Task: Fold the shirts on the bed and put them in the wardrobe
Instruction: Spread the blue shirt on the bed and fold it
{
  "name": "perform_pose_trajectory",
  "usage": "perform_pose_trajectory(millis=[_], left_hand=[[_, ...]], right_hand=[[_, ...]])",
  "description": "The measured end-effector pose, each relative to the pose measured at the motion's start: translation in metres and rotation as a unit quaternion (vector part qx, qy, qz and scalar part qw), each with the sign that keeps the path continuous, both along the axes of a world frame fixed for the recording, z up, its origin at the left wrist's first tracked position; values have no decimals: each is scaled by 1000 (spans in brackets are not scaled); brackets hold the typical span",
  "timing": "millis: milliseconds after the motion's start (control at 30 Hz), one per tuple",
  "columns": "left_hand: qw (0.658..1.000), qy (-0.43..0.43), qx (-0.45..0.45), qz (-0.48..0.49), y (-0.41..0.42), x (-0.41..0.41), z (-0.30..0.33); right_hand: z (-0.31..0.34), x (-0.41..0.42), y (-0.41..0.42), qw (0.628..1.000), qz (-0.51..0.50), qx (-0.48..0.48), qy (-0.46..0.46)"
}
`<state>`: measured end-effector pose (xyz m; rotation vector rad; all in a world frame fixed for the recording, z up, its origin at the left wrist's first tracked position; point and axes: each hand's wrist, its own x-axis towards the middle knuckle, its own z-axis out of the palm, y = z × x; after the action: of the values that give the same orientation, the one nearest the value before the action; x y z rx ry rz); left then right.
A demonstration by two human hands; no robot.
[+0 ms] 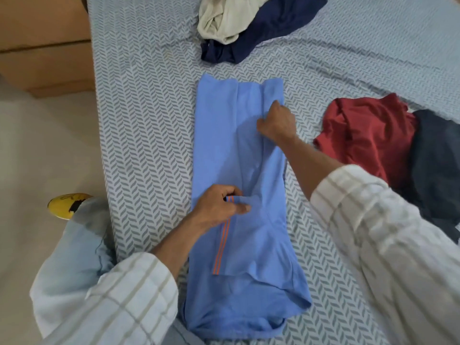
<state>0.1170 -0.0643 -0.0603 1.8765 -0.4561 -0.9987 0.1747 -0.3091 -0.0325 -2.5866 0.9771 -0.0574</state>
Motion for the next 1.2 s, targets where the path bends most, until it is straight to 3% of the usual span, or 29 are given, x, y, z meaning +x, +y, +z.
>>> perform_pose_trajectory(millis=[133, 333, 500, 700, 867, 1033, 1200], left_hand=[[999, 33, -23, -4, 2, 3, 1], [998, 48, -34, -21, 6, 10, 6], [1000, 15, -14, -23, 7, 7, 3], [1000, -1, -3, -22, 7, 6, -4], [1000, -3, 14, -16, 7, 6, -9], [1000, 21, 4, -2, 5, 5, -2], [998, -34, 36, 41, 12, 4, 11]], right_hand=[[-3, 34, -23, 999, -38, -11, 26], [4, 70, -29, 991, -98, 4, -93], [-18, 74, -17, 999, -26, 28, 4], [-22, 88, -11, 995, 0, 15, -99], [-30, 85, -3, 995, 33, 40, -82], [-22, 29, 16, 992, 46, 75, -87], [-16, -94, 47, 988, 71, 107, -86]])
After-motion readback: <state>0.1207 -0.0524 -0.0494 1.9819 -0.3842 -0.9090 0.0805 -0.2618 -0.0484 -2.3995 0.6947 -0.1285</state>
